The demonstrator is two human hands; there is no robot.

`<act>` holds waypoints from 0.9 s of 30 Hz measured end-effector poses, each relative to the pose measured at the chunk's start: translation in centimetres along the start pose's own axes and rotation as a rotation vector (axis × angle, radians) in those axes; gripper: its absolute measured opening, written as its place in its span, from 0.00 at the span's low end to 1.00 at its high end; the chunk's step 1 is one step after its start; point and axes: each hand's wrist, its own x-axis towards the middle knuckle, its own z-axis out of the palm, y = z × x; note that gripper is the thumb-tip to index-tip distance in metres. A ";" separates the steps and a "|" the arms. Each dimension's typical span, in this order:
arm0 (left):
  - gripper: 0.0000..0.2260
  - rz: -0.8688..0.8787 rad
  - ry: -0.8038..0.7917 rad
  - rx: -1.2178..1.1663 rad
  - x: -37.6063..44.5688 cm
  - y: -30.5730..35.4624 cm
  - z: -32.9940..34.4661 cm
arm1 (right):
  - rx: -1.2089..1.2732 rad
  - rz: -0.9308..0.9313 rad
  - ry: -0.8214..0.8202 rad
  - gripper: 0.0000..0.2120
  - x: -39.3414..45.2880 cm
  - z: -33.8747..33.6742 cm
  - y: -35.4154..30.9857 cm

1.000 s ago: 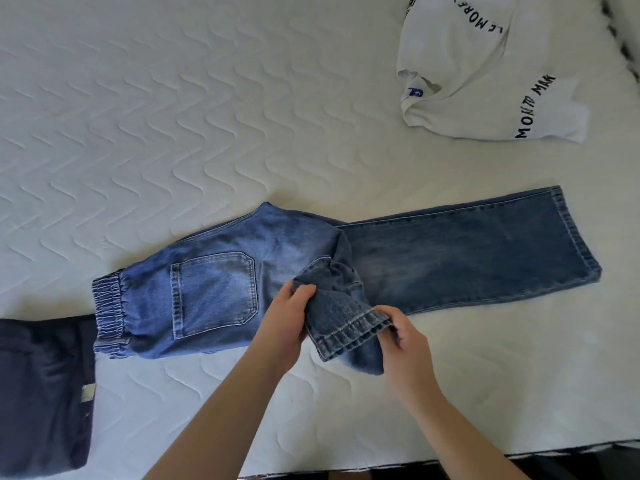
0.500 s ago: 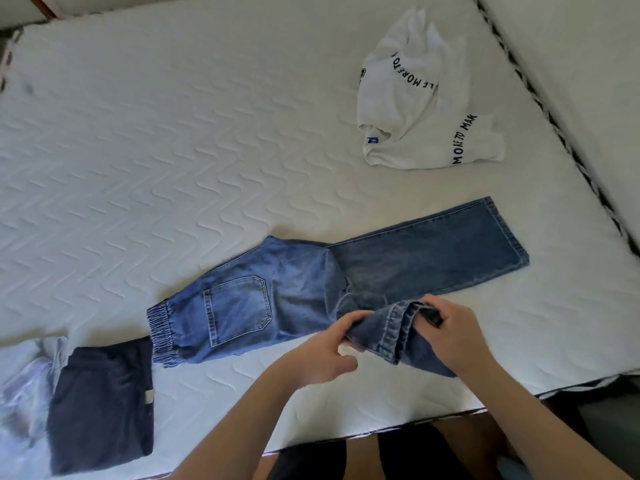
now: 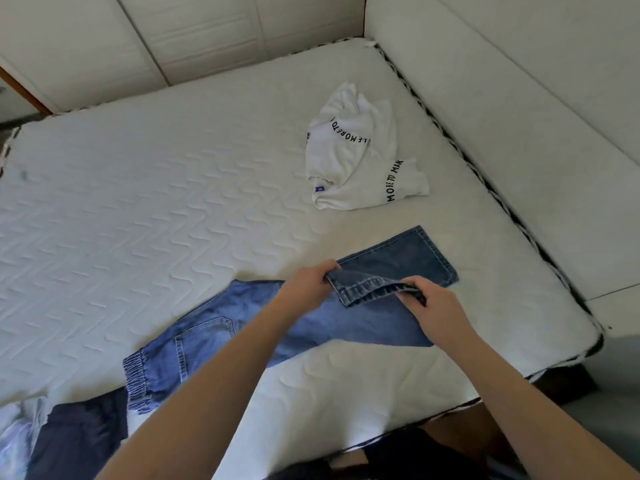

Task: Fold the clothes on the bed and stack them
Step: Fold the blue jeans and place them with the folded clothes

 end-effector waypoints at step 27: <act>0.14 0.156 0.025 -0.093 11.8 10.7 2.0 | -0.030 0.223 0.045 0.05 3.7 -5.1 7.9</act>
